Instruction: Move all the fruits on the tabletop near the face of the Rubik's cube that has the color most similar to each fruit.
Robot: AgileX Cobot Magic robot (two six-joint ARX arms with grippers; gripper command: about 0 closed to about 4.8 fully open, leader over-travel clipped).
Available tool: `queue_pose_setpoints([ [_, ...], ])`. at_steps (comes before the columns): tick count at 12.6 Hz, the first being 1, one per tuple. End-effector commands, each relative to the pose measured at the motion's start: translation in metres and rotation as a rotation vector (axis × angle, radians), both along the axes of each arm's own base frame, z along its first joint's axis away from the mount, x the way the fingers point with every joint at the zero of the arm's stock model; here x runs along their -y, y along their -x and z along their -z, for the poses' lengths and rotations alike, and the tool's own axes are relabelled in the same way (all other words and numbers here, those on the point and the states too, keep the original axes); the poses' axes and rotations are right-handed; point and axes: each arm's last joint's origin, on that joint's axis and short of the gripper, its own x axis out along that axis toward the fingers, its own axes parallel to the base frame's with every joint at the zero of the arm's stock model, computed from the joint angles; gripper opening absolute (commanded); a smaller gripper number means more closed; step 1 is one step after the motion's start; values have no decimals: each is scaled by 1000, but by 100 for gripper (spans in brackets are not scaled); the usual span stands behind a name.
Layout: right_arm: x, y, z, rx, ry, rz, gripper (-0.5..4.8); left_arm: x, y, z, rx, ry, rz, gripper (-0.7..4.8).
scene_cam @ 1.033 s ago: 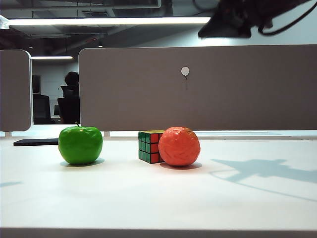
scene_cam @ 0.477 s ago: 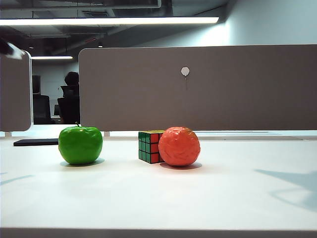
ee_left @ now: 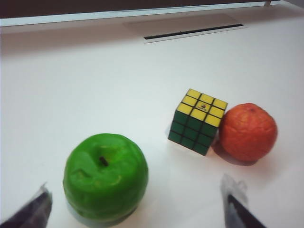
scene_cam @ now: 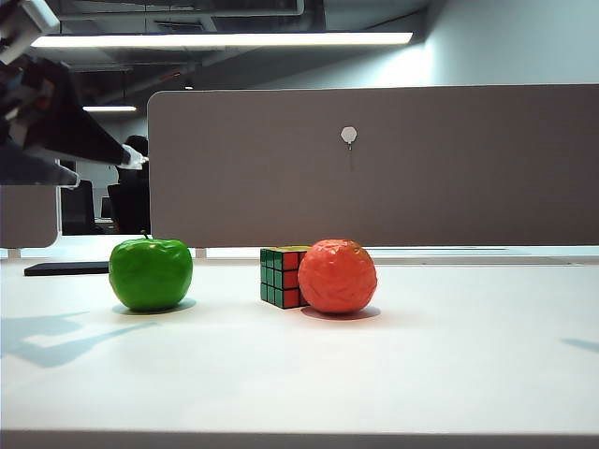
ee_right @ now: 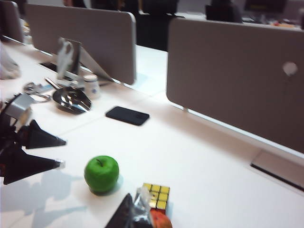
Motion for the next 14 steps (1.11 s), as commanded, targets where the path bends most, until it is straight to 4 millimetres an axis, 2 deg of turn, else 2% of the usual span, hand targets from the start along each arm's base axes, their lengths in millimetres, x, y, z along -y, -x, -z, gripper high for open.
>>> queue_pose_setpoints([
  [1,2,5,3,-34,14,7,-6,0,-7,-5,69,-2,-48,479],
  [5,2,5,4,-41,17,7,-6,0,-7,-9,123,4,-38,479],
  [14,2,5,4,-41,18,6,-6,0,-8,-6,74,42,-50,479],
])
